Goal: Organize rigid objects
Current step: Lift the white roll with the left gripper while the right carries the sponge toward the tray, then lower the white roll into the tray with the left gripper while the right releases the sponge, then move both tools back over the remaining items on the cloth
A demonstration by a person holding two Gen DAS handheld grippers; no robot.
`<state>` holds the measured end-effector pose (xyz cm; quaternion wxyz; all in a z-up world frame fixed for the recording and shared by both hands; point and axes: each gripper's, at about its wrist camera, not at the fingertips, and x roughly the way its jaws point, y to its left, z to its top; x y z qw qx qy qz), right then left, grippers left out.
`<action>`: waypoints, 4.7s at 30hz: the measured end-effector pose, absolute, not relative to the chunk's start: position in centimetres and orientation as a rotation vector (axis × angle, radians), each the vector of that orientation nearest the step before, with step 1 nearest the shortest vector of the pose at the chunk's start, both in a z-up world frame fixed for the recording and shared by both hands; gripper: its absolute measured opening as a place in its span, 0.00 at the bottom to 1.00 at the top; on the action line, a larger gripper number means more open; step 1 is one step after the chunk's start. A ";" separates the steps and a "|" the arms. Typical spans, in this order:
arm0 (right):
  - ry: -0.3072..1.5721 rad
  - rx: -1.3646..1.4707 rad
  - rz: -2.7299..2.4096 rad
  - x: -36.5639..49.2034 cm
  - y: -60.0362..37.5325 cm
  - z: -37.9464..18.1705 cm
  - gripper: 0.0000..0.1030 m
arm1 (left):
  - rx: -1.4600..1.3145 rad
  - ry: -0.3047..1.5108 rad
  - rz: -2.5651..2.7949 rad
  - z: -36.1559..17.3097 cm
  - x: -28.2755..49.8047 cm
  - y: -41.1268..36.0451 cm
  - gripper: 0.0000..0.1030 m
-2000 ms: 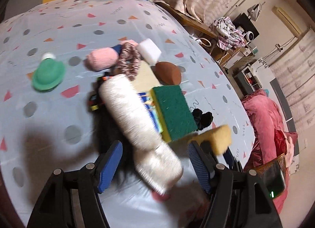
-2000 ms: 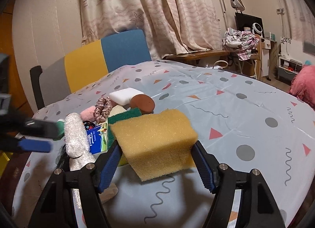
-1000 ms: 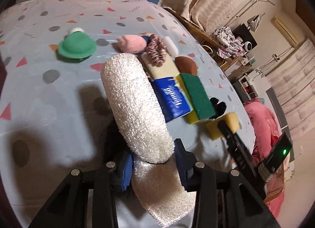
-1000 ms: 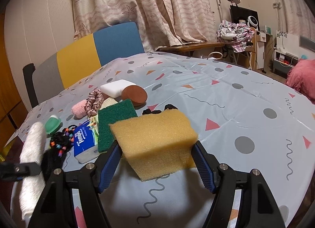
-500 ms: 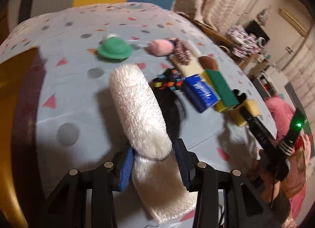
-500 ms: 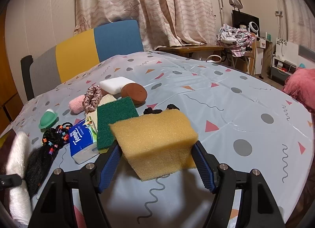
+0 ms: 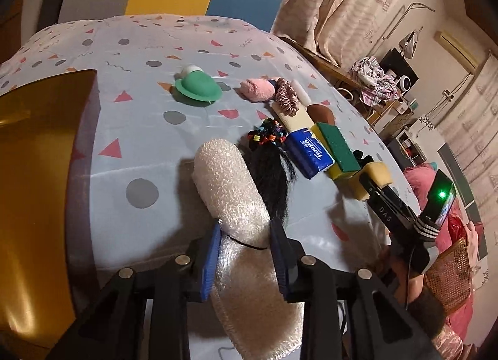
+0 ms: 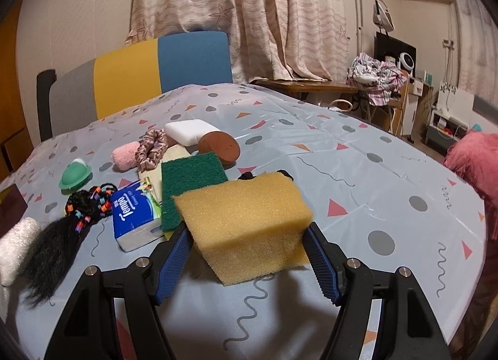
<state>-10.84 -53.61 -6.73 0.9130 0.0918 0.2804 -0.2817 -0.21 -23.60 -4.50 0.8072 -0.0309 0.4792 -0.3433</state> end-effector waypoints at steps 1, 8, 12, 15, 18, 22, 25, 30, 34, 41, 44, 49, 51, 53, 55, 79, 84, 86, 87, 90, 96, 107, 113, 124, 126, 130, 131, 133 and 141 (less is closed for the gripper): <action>0.586 0.178 -0.577 -10.7 -53.4 -6.8 0.71 | -0.062 1.026 -0.731 -4.6 -0.2 -23.5 0.30; 0.619 0.092 -0.567 -10.1 -52.0 -6.8 0.71 | -0.010 1.123 -0.664 -7.3 0.4 -24.2 0.40; 0.633 0.082 -0.554 -9.9 -51.8 -6.9 0.71 | -0.022 1.102 -0.681 -7.0 0.0 -24.1 0.33; 0.627 0.087 -0.562 -10.3 -51.8 -6.5 0.70 | -0.067 1.086 -0.715 -6.1 -0.2 -23.2 0.32; 0.621 0.108 -0.551 -10.7 -51.2 -5.9 0.70 | -0.095 1.039 -0.737 -4.1 -0.3 -21.8 0.32; 0.595 0.151 -0.510 -11.0 -49.3 -4.3 0.70 | -0.110 0.960 -0.728 -1.5 0.0 -19.3 0.32; 0.575 0.178 -0.452 -10.5 -47.3 -2.9 0.70 | -0.123 0.935 -0.666 -0.5 1.5 -16.9 0.32; 0.552 0.173 -0.318 -8.7 -42.4 -0.5 0.70 | -0.163 0.958 -0.548 -0.9 5.1 -11.6 0.32; 0.545 0.155 -0.190 -6.8 -37.8 1.1 0.70 | -0.152 0.998 -0.459 -1.9 8.4 -8.0 0.32; 0.570 0.137 -0.010 -4.1 -30.9 2.9 0.70 | -0.148 1.082 -0.356 -4.0 13.1 -2.8 0.32; 0.593 0.141 0.062 -3.0 -28.1 3.3 0.70 | -0.138 1.107 -0.319 -5.0 14.6 -1.4 0.32; 0.619 0.113 0.142 -1.9 -24.5 3.5 0.70 | -0.079 1.124 -0.220 -6.2 16.5 0.1 0.35; 0.631 0.097 0.161 -1.6 -23.4 3.2 0.70 | -0.040 1.093 -0.168 -5.9 16.5 0.6 0.44; 0.647 0.090 0.175 -1.3 -22.6 2.9 0.70 | -0.002 1.048 -0.118 -5.0 16.1 1.0 0.49; 0.673 0.091 0.189 -0.9 -21.9 2.5 0.70 | 0.029 1.009 -0.073 -4.0 15.3 1.6 0.56; 1.034 0.136 0.248 12.1 -13.9 -3.4 0.71 | -0.341 0.839 -0.135 -2.5 3.5 7.3 0.57; 1.042 0.159 0.225 14.2 -12.9 -4.1 0.74 | -0.392 0.841 -0.105 -2.9 3.3 8.6 0.57; 1.034 0.180 0.227 15.3 -12.6 -4.1 0.77 | -0.418 0.838 -0.107 -2.8 3.2 9.0 0.57; 1.033 0.187 0.225 15.7 -12.5 -4.1 0.80 | -0.427 0.834 -0.110 -2.8 3.2 9.1 0.57; 0.984 0.240 0.238 15.8 -12.7 -3.0 0.85 | -0.420 0.829 -0.117 -2.5 3.1 8.9 0.57; 0.844 0.263 0.262 13.7 -13.2 0.1 1.00 | -0.418 0.837 -0.127 -2.7 3.1 8.4 0.57; 0.820 0.205 0.248 8.7 -15.1 1.5 1.00 | -0.405 0.840 -0.176 -2.4 2.6 7.0 0.57; 0.797 0.161 0.192 4.9 -18.3 1.2 1.00 | -0.384 0.847 -0.224 -2.1 2.1 5.3 0.57; 0.801 0.193 0.034 -0.5 -25.7 -0.8 0.98 | -0.252 0.852 -0.330 -1.0 -0.1 -0.3 0.57; 0.810 0.199 0.009 -1.4 -27.0 -1.4 0.96 | -0.240 0.850 -0.347 -0.9 -0.5 -1.0 0.57; 0.819 0.232 -0.028 -3.1 -29.5 -2.4 0.87 | -0.207 0.869 -0.381 -1.0 -1.3 -2.9 0.57; 0.821 0.238 -0.041 -3.5 -30.2 -2.6 0.86 | -0.204 0.872 -0.389 -1.0 -1.5 -3.4 0.57; 0.820 0.254 -0.065 -4.5 -31.6 -3.1 0.84 | -0.199 0.879 -0.406 -1.0 -1.8 -4.3 0.57; 0.832 0.308 -0.167 -7.8 -36.9 -4.9 0.74 | -0.132 0.897 -0.469 -0.9 -3.1 -8.1 0.57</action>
